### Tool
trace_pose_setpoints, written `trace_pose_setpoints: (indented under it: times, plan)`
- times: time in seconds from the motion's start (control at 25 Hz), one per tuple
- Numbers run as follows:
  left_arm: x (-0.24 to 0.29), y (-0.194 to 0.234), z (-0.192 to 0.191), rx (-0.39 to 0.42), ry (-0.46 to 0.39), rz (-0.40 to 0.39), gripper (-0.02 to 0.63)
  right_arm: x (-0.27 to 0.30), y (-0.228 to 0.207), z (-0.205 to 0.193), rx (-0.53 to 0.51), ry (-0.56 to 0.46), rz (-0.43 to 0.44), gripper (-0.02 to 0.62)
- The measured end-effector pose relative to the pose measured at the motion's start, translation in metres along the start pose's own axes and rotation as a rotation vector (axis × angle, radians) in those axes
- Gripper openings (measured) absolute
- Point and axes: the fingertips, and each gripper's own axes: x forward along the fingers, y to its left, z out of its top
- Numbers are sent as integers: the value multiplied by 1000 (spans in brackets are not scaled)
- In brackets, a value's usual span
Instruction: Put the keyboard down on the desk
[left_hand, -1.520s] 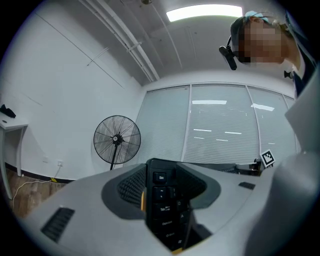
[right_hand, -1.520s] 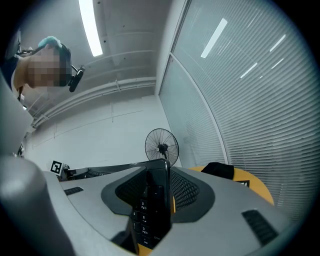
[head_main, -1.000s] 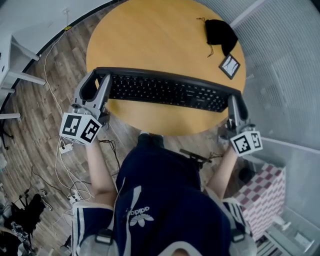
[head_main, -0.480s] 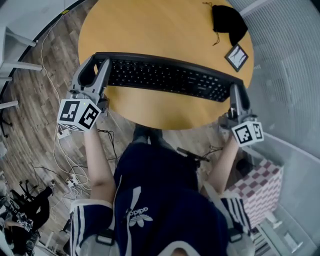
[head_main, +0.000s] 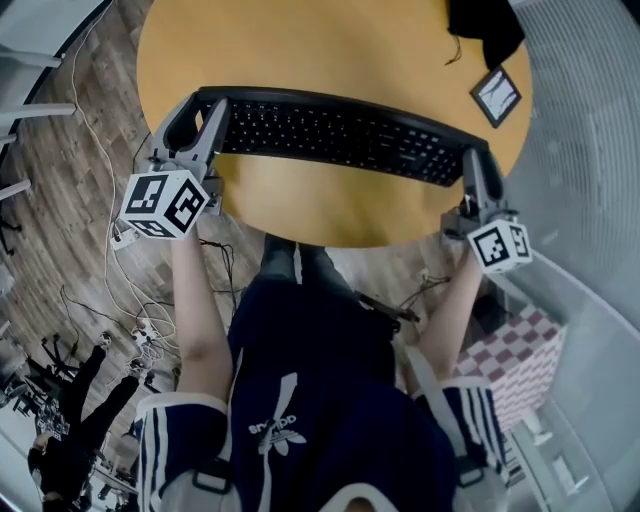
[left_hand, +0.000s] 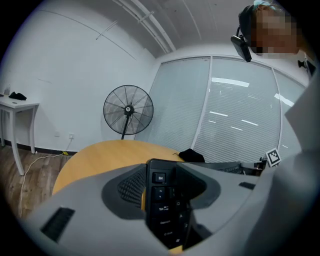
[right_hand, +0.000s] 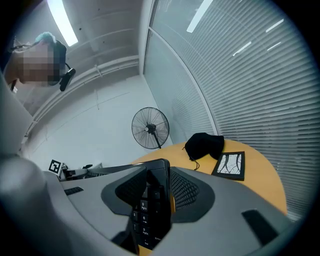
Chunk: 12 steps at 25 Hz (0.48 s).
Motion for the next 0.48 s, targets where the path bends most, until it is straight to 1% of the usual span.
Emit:
trace_pose_setpoints:
  times: [0.2,0.48]
  plan:
    - [13,10,-28,-29,59,19,186,14,-10,-20,5,40,-9,130]
    - [22,24,-68,-65,145,48,186,31,-22,-55,47,110,-16,132]
